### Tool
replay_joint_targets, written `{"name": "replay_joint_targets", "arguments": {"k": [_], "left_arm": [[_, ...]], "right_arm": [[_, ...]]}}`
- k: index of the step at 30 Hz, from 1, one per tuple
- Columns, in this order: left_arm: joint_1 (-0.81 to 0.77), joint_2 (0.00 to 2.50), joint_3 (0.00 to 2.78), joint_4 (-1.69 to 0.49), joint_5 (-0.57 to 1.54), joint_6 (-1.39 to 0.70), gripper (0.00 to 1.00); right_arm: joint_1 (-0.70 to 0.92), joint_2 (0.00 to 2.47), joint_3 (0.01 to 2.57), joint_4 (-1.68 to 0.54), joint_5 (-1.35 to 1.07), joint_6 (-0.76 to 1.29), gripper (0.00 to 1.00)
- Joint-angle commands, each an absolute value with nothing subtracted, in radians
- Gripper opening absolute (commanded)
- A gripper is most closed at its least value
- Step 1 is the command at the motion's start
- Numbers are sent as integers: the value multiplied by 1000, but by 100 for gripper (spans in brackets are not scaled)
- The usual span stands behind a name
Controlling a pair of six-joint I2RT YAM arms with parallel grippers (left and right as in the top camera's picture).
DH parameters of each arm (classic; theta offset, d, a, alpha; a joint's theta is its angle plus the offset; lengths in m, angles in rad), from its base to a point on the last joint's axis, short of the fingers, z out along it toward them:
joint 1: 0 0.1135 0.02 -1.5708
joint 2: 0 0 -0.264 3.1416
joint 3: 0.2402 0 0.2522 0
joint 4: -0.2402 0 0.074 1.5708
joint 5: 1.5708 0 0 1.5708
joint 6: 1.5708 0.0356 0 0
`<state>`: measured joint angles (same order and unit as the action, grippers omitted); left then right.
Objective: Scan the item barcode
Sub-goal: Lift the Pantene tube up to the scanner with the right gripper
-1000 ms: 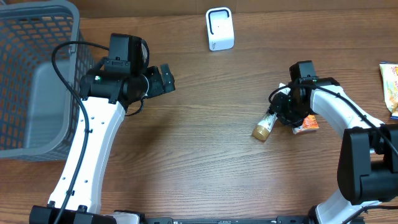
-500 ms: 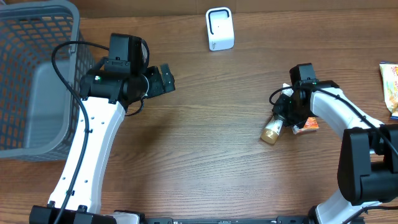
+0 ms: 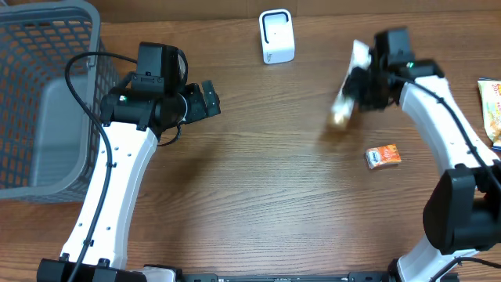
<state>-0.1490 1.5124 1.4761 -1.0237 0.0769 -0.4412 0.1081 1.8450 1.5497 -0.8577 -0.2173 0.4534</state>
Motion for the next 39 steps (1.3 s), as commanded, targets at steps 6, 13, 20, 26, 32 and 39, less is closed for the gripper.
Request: {"name": "replay_joint_targets", "arguments": {"k": [6,13,20,26,32,39], "left_arm": [[-151,1517,1479,-1020,68,-426,100],[-151,1517,1479,-1020,68,-426,100],[-151,1517,1479,-1020,68,-426,100],[-151,1517,1479,-1020,68,-426,100],[-151,1517,1479,-1020,68,-426,100],[-151,1517,1479,-1020,68,-426,100]], "right_arm": [[175,1944,1932,-862,-246,282,4],[233,2129,2068,-729,-244,260,4],[303,2247,2069,-498,-229,234,4],[368,2319,2068,-424,-87,231,4],[379,2331,2068,-406,-36,231,4],[374,2331,2068,-409,-36,231,4]]}}
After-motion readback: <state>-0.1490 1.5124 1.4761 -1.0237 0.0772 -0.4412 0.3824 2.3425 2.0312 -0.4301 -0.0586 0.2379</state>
